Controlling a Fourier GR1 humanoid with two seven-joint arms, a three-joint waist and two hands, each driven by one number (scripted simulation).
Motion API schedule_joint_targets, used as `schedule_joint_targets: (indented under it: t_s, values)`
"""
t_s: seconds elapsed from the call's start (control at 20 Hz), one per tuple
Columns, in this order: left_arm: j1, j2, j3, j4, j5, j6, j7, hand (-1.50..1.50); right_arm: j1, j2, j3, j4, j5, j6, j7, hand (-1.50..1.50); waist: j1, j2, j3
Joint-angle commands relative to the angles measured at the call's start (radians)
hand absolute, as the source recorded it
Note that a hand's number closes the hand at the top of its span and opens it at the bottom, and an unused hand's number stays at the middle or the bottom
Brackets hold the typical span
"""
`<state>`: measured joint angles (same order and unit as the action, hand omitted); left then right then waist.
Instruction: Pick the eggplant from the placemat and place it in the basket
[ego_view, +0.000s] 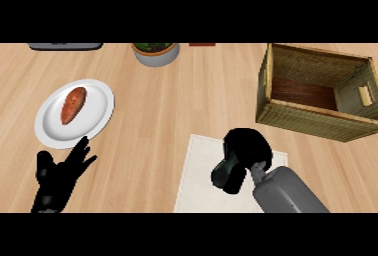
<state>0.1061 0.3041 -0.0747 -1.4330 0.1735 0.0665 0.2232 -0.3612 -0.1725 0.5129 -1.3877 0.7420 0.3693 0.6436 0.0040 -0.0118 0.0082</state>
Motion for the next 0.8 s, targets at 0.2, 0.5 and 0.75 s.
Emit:
schedule_joint_targets:
  t_s: [0.2, 0.5, 0.75]
  values:
    - [0.047, -0.026, -0.034, 0.011, -0.022, 0.007, 0.019, 0.0, -0.241, 0.169, 0.105, -0.062, 0.171, -0.118, 0.478, 1.5, 0.021, 0.008, -0.009]
    - [0.025, -0.025, -0.026, 0.022, -0.015, 0.007, 0.04, 0.0, -0.293, 0.171, -0.063, -0.301, 0.105, -0.52, 0.469, 1.5, 0.005, 0.003, -0.006]
    - [0.025, -0.033, -0.028, 0.028, -0.032, 0.023, 0.04, 0.0, -0.48, 0.172, -0.086, -0.403, 0.226, -0.523, 0.627, 1.5, -0.002, 0.0, -0.01]
